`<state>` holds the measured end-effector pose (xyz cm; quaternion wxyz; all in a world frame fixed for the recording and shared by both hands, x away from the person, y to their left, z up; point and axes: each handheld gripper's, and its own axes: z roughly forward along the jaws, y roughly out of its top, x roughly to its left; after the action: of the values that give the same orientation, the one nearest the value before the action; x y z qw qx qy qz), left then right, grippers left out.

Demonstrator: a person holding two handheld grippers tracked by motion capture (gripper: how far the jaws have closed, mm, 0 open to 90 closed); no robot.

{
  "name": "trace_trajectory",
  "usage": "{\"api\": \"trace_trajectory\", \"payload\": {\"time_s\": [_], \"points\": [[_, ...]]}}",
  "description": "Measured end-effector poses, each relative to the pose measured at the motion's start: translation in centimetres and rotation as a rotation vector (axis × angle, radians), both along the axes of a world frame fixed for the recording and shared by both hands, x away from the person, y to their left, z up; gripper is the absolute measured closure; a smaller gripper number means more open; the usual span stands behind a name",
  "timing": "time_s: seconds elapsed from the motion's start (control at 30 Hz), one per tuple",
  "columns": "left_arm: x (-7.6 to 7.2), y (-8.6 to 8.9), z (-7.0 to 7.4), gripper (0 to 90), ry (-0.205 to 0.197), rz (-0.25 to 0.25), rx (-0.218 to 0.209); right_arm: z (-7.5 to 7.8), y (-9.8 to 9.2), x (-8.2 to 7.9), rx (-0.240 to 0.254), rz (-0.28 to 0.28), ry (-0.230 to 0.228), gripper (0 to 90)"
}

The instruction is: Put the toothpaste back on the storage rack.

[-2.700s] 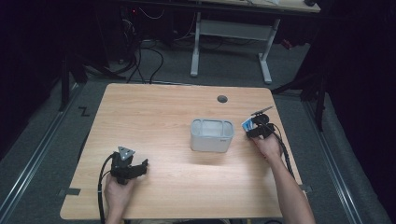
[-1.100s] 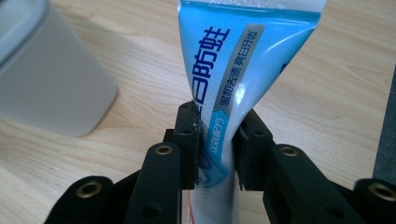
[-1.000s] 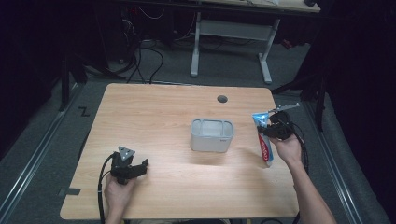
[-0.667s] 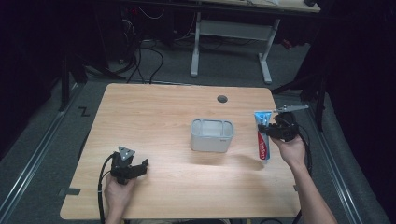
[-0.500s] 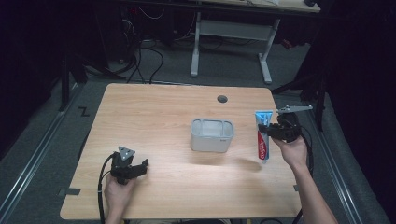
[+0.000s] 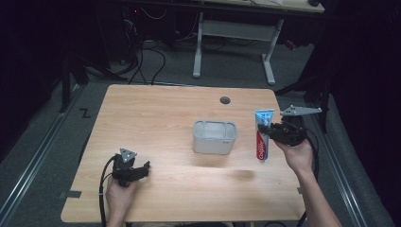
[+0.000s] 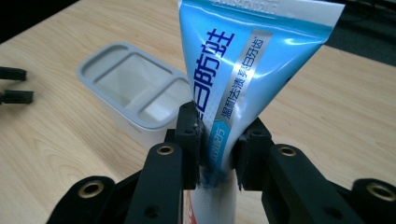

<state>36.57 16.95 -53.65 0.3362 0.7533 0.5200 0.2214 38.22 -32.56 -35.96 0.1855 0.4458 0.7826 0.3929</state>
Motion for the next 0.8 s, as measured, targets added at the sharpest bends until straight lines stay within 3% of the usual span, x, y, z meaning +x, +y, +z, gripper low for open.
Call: {"api": "trace_trajectory", "payload": {"time_s": [0.43, 0.8], "points": [[0.0, 0.0, 0.0, 24.0, 0.001, 0.0, 0.0, 2.0, 2.1, -0.6, 0.041, 0.09, -0.048, 74.2], [0.0, 0.0, 0.0, 24.0, 0.001, 0.0, 0.0, 2.9, 3.4, -0.5, 0.061, 0.133, -0.07, 74.2]]}}
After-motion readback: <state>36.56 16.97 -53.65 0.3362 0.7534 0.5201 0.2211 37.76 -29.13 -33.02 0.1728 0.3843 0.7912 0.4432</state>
